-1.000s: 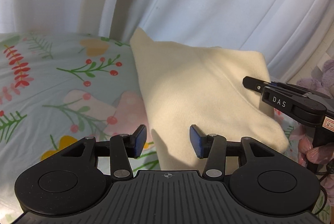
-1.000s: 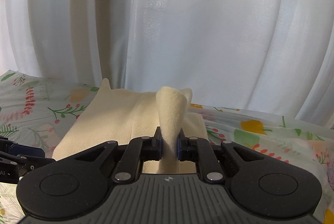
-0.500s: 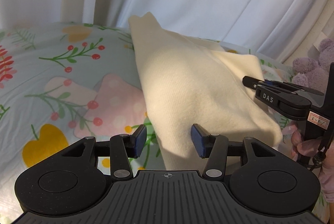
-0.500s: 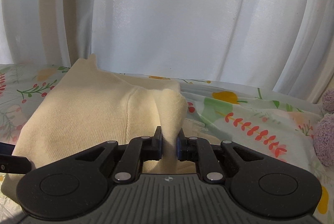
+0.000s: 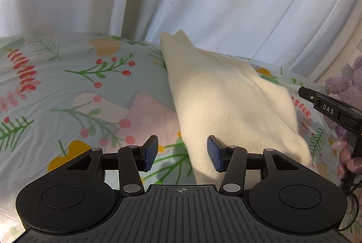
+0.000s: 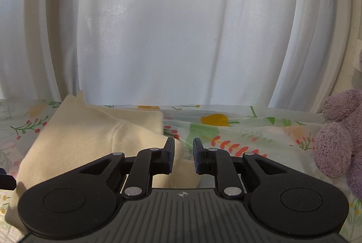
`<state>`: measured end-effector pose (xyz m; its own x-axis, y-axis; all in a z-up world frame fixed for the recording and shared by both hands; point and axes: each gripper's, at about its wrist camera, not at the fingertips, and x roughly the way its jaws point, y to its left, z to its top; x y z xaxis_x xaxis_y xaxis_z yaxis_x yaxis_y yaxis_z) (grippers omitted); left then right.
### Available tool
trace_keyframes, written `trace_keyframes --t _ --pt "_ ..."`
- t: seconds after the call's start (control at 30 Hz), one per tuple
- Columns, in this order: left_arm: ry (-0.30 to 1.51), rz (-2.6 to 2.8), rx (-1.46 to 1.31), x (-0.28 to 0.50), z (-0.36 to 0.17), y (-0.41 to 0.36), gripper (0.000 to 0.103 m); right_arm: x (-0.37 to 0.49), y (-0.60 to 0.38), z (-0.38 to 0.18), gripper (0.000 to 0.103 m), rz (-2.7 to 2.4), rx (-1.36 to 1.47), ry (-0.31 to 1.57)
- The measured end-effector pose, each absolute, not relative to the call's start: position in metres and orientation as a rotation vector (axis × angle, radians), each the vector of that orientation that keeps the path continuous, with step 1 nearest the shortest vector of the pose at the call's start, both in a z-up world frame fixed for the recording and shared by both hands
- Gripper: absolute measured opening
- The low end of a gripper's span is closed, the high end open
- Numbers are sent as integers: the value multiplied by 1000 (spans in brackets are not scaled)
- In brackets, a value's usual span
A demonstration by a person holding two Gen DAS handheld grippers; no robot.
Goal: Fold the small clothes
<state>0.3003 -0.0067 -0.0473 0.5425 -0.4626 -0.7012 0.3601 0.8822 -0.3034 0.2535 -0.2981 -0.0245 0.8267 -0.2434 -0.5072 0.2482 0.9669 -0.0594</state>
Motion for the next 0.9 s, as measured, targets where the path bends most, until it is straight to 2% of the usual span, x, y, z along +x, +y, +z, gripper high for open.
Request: trace_keyframes --t 0.23,0.43,0.6,0.9 --pt "855 -426 -186 318 -38 -16 53 284 -219 -32 17 128 -127 554" --pt "871 -446 -131 323 -40 -32 53 310 -210 -65 17 47 -227 586" --pt "857 -480 -113 324 -40 -45 56 304 -249 -81 16 -205 -91 514" --pt "859 -469 -68 325 -38 -51 56 290 -271 -67 17 -140 97 543"
